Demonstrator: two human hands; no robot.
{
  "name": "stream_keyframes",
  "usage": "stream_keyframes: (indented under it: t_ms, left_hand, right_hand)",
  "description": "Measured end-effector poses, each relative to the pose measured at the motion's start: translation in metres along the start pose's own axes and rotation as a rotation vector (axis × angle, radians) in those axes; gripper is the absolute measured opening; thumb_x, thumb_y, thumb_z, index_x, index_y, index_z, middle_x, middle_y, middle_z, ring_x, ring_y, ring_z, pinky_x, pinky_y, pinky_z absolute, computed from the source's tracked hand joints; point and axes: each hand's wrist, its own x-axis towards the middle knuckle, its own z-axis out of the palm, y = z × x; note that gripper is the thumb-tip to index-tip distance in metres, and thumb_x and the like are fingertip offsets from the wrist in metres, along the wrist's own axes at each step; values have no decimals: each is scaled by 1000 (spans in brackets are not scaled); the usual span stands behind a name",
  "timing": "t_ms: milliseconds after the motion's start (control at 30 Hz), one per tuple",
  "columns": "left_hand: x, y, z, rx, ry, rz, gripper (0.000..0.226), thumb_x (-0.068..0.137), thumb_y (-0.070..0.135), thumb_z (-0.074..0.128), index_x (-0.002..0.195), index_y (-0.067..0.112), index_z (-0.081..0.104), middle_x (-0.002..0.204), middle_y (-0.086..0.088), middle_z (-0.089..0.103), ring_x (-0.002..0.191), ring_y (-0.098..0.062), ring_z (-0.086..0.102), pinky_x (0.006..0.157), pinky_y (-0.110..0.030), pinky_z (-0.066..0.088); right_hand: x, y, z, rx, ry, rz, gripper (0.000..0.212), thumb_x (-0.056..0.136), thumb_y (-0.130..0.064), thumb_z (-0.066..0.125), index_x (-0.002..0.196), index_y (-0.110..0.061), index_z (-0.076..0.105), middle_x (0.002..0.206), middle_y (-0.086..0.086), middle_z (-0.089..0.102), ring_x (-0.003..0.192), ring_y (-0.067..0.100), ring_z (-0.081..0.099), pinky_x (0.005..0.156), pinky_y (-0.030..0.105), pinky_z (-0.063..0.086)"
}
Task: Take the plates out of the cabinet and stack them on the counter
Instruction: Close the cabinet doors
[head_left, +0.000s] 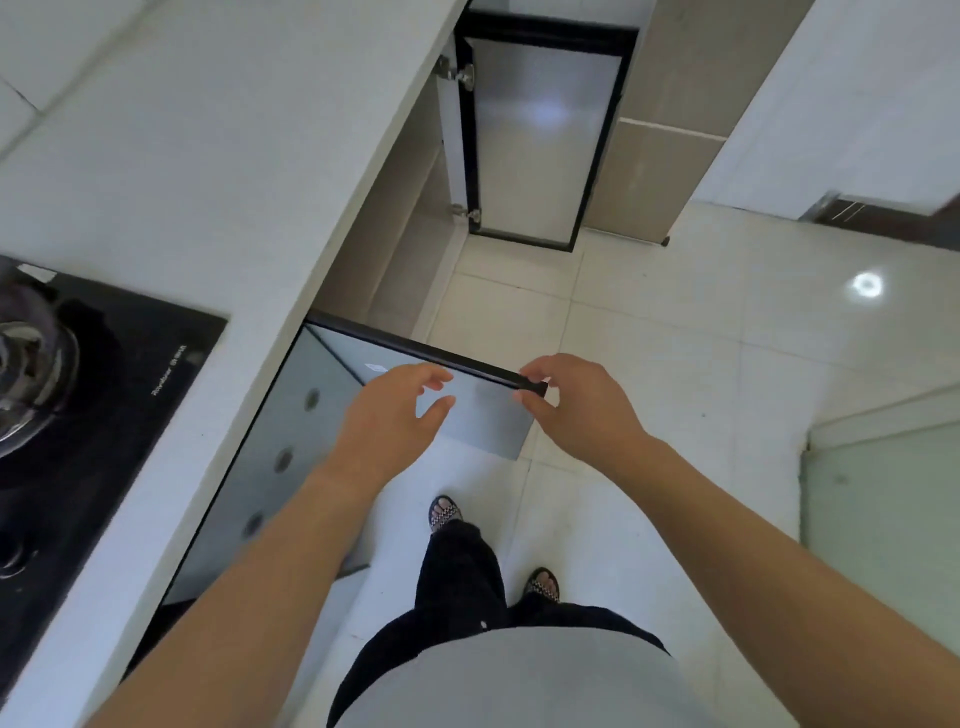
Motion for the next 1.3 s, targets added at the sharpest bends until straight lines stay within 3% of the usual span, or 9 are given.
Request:
stream_keyframes:
  t_ms: [233, 433, 633, 767, 1000, 1300]
  left_hand:
    - [68, -33, 15, 115, -126, 77, 29, 87, 31, 59, 116, 23, 60, 119, 6, 61, 112, -17, 53, 92, -28, 41]
    - [114, -49, 39, 229, -342, 215, 44, 86, 37, 61, 126, 23, 52, 128, 4, 56, 118, -18, 50, 94, -29, 39]
    - [144, -53, 52, 236, -443, 240, 28, 91, 31, 53, 118, 23, 58, 115, 3, 61, 104, -18, 57, 82, -32, 45]
    - [153, -58, 52, 249, -473, 256, 22, 93, 28, 50, 110, 22, 63, 107, 1, 62, 98, -18, 57, 72, -26, 38]
    - [160, -63, 50, 254, -483, 248, 22, 92, 32, 52, 110, 24, 61, 107, 3, 61, 99, -16, 56, 73, -27, 39]
    - [177, -54, 55, 217, -442, 127, 21, 91, 32, 53, 107, 23, 63, 104, 2, 61, 97, -19, 57, 75, -30, 43]
  right_hand:
    - [59, 10, 33, -102, -54, 129, 37, 92, -33, 53, 126, -18, 53, 127, 2, 55, 118, 20, 48, 90, 30, 42]
    - [82, 19, 59, -135, -69, 270, 38, 92, -32, 54, 126, -17, 53, 127, 3, 54, 117, 23, 47, 92, 37, 44]
    - [94, 26, 71, -89, -80, 366, 35, 91, -29, 56, 123, -15, 57, 123, 4, 57, 111, 23, 53, 89, 35, 46]
    - [98, 30, 73, -81, -92, 406, 30, 92, -25, 55, 118, -13, 61, 116, 6, 61, 104, 23, 56, 85, 31, 44]
    - [103, 40, 69, -54, -104, 435, 25, 90, -28, 57, 110, -14, 66, 110, 4, 64, 99, 21, 58, 81, 28, 44]
    - [133, 59, 54, -79, -132, 317, 25, 91, -29, 55, 109, -16, 66, 108, 1, 64, 98, 19, 58, 74, 20, 35]
